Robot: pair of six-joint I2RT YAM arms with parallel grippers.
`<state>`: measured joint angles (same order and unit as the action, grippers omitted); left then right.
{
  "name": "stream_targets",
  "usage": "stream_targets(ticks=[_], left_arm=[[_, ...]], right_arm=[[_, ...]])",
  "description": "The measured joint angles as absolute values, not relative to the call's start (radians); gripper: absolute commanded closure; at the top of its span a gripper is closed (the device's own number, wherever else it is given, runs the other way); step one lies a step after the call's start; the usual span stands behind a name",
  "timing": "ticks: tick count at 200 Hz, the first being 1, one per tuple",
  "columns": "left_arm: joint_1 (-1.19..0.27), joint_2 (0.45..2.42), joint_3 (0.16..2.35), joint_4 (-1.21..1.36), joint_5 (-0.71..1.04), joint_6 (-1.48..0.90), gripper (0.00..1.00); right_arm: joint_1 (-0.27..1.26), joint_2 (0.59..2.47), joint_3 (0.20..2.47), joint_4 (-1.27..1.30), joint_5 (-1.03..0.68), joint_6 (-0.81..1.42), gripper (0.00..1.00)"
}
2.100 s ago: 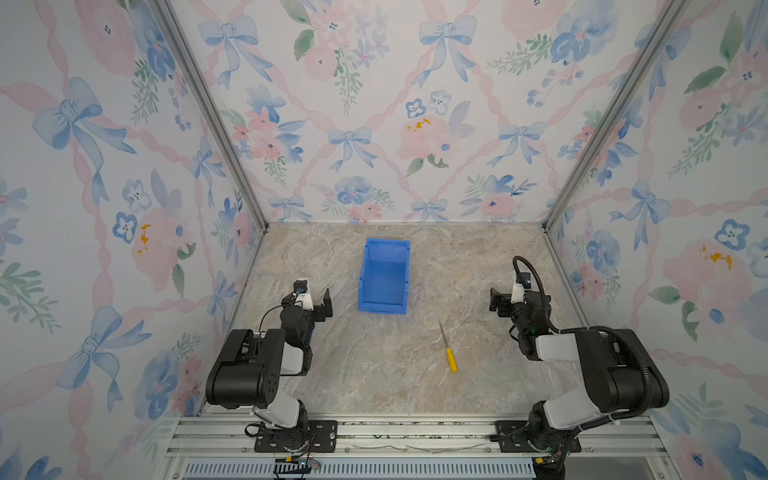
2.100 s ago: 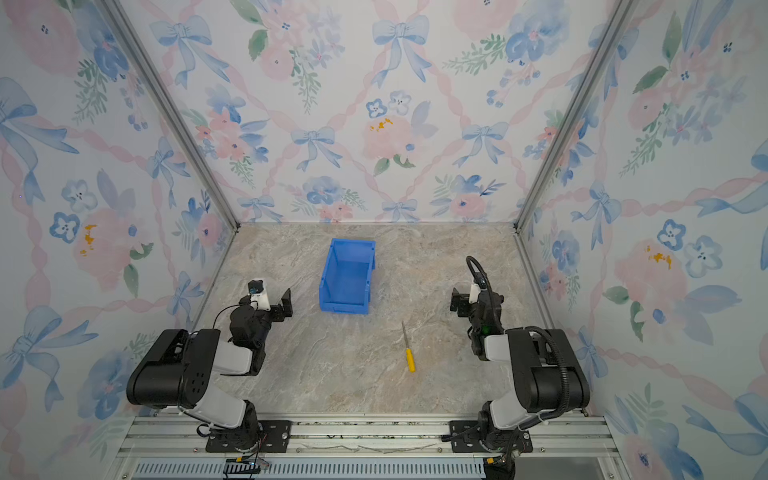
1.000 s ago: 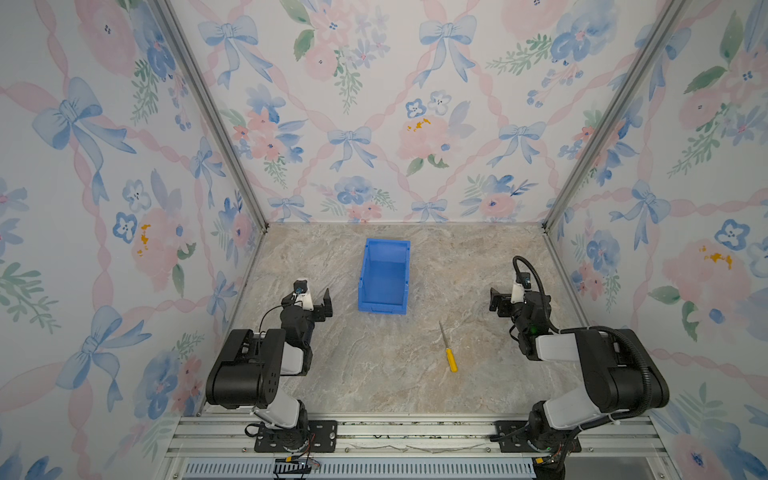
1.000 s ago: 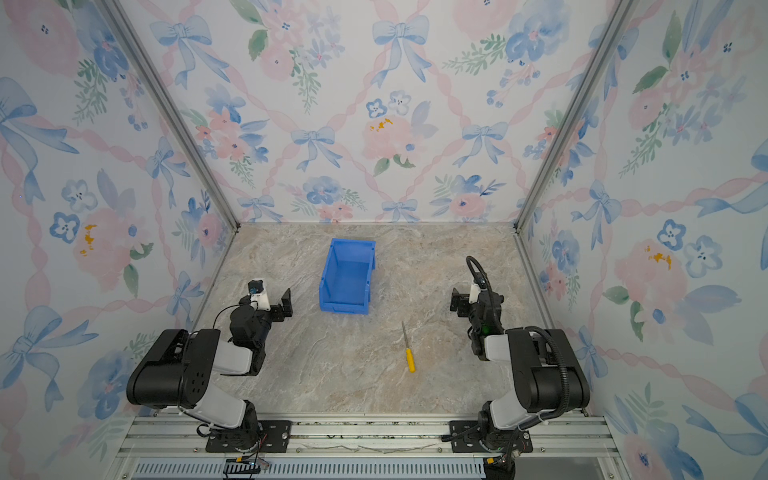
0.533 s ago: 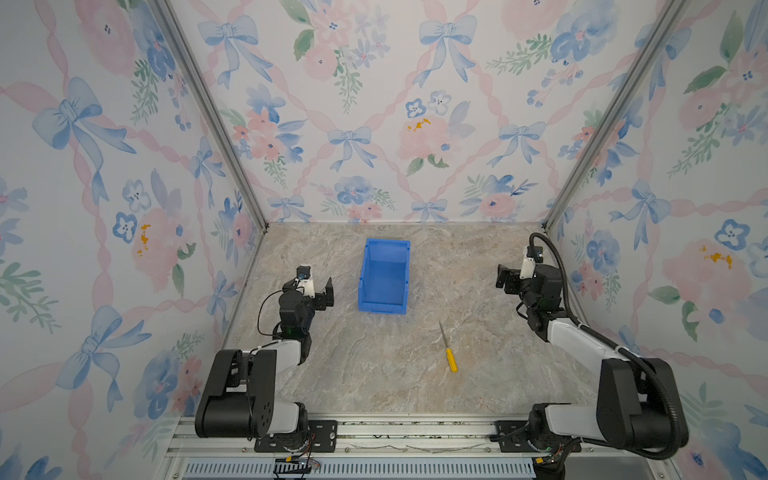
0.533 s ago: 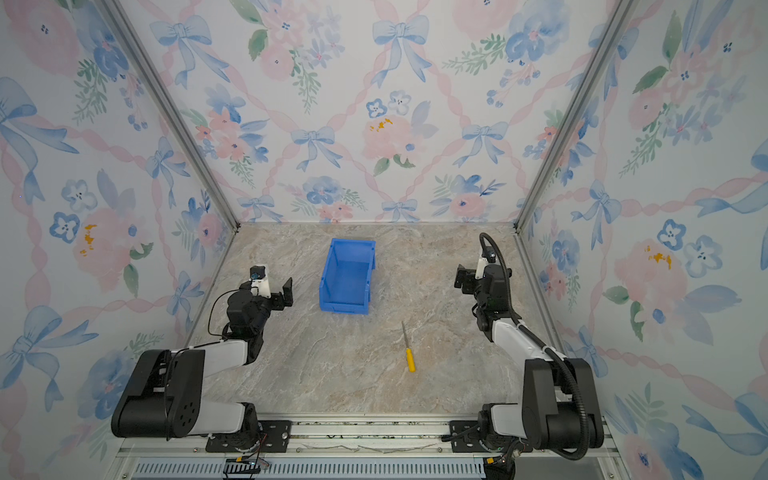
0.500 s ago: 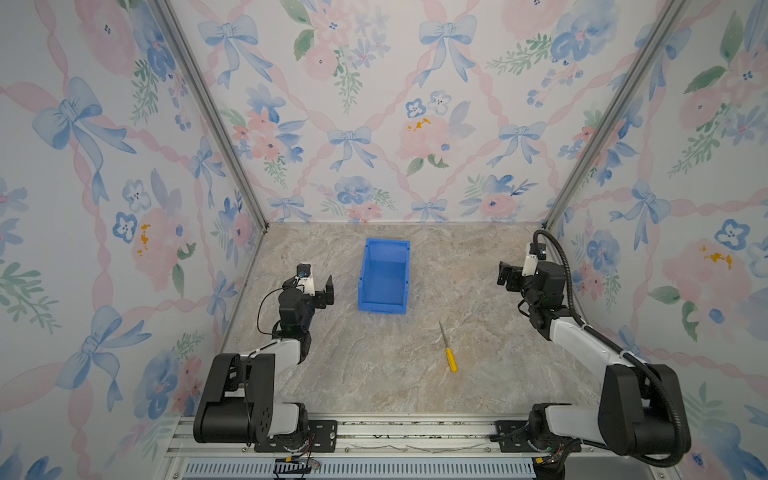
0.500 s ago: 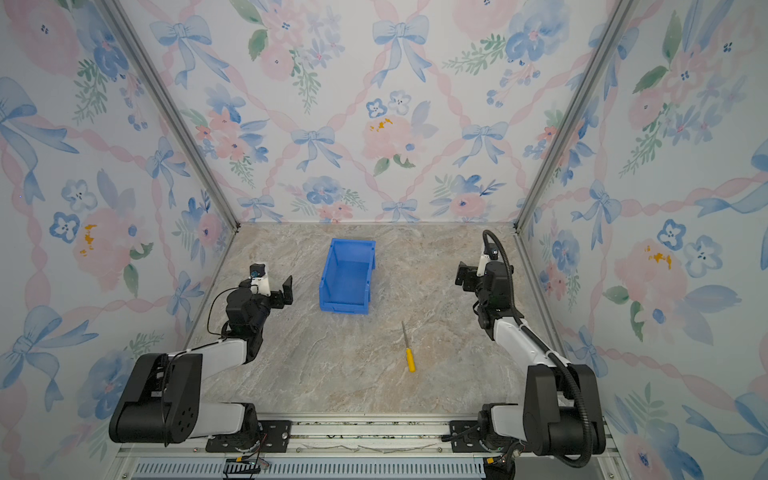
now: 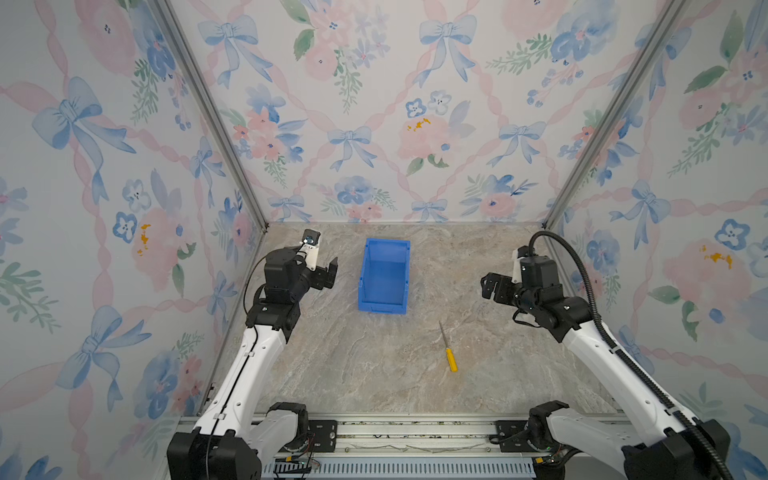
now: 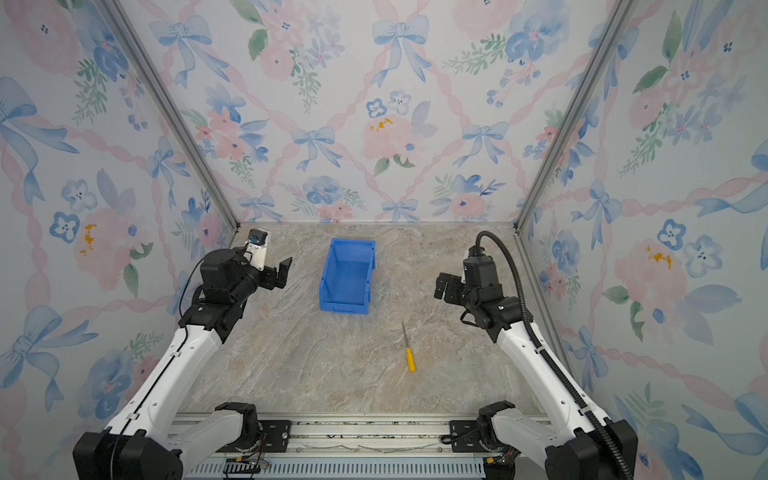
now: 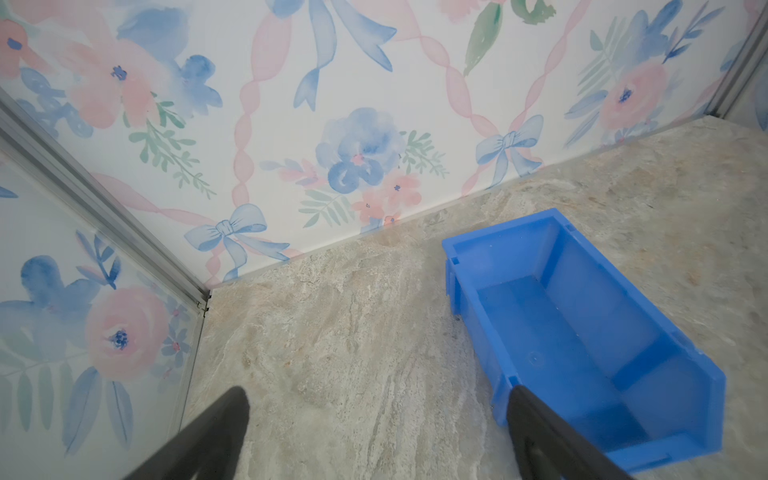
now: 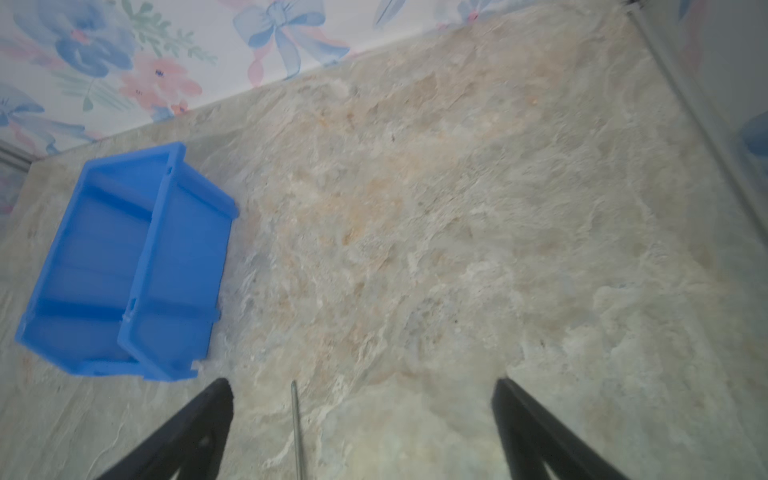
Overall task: Put the screwdriver in the bin
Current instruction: 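Move the right gripper over the yellow screwdriver handle while the left arm rises, then lower the right gripper and close it on the yellow screwdriver handle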
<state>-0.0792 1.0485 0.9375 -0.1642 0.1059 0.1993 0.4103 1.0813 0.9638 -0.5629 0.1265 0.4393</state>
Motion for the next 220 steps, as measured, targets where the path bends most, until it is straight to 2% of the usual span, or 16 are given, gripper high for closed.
stream_targets(ticks=[38,73,112,220], left_arm=[[-0.097,1.065,1.032,-0.46,0.178,0.225,0.02],[-0.099,1.079,1.034,-0.588,0.224,0.209,0.02],[-0.1,1.079,1.069,-0.628,0.271,0.18,0.02],[-0.122,1.078,1.096,-0.635,0.279,0.152,0.02]], right_arm=[[0.744,1.062,0.901,-0.686,0.199,0.559,0.14],[0.895,1.126,0.836,-0.738,0.221,0.672,0.23],[0.925,1.262,0.835,-0.748,0.217,0.707,0.31],[0.911,1.51,0.835,-0.629,0.118,0.72,0.38]])
